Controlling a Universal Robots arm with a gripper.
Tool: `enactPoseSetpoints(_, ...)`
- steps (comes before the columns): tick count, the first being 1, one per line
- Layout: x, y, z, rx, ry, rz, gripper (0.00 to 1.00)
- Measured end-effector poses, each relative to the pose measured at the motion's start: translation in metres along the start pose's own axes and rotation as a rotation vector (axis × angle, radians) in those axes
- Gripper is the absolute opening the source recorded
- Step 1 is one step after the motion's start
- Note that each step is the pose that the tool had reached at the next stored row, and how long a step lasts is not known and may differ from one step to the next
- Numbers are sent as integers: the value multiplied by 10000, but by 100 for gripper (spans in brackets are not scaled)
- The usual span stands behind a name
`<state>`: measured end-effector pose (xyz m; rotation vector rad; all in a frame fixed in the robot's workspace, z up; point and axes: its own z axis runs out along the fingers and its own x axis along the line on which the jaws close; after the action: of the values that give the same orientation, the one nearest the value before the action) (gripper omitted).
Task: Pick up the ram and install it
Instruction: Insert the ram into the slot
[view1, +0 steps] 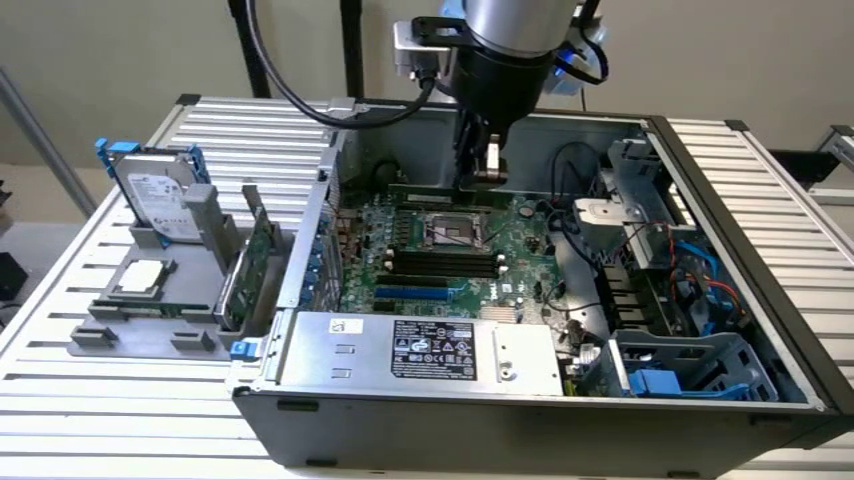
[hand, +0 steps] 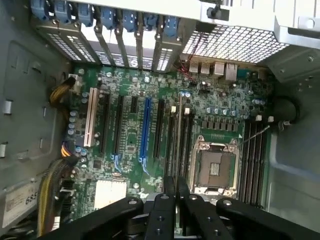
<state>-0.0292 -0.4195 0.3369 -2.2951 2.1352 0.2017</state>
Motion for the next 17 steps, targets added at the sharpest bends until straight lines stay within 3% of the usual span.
enactPoseSetpoints(9,-64,-72,145,41,-15,211,0)
enactPoseSetpoints(11,-68,-70,165,145,-4,207,0)
enactPoseSetpoints(14,-67,-43,189,436,33,182,0)
enactPoseSetpoints(15,-67,-35,196,488,44,179,0)
enactPoseSetpoints(17,-67,-35,196,490,50,178,0)
